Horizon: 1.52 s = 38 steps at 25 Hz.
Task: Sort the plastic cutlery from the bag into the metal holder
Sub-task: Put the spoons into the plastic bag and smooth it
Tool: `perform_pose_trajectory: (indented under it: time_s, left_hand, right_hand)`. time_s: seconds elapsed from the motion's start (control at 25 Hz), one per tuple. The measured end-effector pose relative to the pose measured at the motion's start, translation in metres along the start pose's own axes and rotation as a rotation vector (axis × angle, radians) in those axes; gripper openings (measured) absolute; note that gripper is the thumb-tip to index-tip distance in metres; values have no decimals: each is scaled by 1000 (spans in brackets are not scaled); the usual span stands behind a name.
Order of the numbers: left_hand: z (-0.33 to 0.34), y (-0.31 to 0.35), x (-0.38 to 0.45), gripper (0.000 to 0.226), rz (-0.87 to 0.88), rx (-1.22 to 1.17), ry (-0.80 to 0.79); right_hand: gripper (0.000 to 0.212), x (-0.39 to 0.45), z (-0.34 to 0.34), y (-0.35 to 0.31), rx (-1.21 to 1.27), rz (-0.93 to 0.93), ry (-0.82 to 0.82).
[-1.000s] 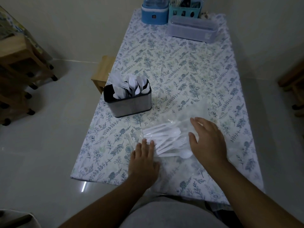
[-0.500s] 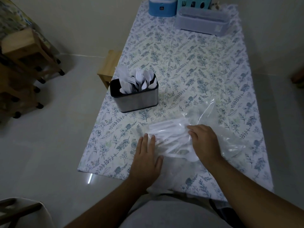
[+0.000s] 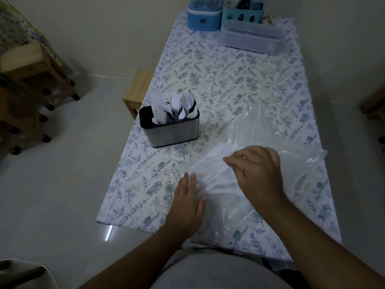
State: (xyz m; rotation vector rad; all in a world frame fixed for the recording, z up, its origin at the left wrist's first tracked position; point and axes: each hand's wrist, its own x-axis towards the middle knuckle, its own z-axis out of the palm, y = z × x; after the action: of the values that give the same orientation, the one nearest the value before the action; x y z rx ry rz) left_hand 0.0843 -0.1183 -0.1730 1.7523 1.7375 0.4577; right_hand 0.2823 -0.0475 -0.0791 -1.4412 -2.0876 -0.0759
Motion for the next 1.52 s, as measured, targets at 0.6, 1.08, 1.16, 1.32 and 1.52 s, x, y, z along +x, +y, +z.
perform_pose_trajectory:
  time_s: [0.6,1.08,1.16,1.32,1.52]
  left_hand:
    - [-5,2,-9,58,-419,-451,190]
    - [-42,37,6,20,-589,-1177,40]
    - [-47,38,7,21,-469,-1073,34]
    - [-37,2,9,44,-43,-249,80]
    - [-30,6,36,80,183,167,-186]
  right_hand:
    - [27,-32,-1,12,-20,0,-14]
    - [64,-39,18,-42,-8,207,-842]
    - [48,-41,29,-40,3,246,-860]
    - [19,-41,35,-20,406,395,-673]
    - [21,-37,29,-14,585,449,-600]
